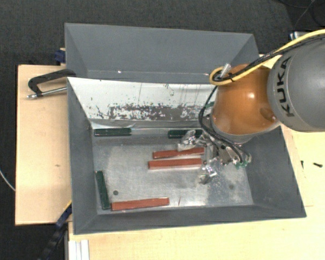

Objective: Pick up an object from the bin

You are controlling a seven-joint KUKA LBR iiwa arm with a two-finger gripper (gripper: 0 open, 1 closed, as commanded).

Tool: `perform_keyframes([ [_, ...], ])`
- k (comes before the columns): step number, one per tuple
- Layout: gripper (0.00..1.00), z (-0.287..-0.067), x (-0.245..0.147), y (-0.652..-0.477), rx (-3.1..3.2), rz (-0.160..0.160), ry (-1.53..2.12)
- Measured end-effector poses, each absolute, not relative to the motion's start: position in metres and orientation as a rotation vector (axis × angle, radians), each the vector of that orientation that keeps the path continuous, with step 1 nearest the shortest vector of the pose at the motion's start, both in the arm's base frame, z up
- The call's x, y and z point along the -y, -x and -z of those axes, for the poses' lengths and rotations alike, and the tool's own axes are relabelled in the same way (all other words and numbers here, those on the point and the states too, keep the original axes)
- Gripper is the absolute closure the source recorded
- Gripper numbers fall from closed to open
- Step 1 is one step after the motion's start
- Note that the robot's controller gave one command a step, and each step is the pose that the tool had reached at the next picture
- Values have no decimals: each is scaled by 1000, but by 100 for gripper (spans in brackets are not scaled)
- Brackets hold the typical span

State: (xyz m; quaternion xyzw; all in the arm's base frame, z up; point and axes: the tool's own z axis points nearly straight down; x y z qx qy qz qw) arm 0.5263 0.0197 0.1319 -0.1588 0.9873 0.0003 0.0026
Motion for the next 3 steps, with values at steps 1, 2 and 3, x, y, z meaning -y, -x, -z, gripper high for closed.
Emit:
perform_keyframes([
  [1, 100, -80, -23, -572, -3112, -2, 396],
  [2, 100, -80, -23, -572, -3112, -2, 397],
  [3, 100, -224, -27, -587, -3107, -1, 422],
])
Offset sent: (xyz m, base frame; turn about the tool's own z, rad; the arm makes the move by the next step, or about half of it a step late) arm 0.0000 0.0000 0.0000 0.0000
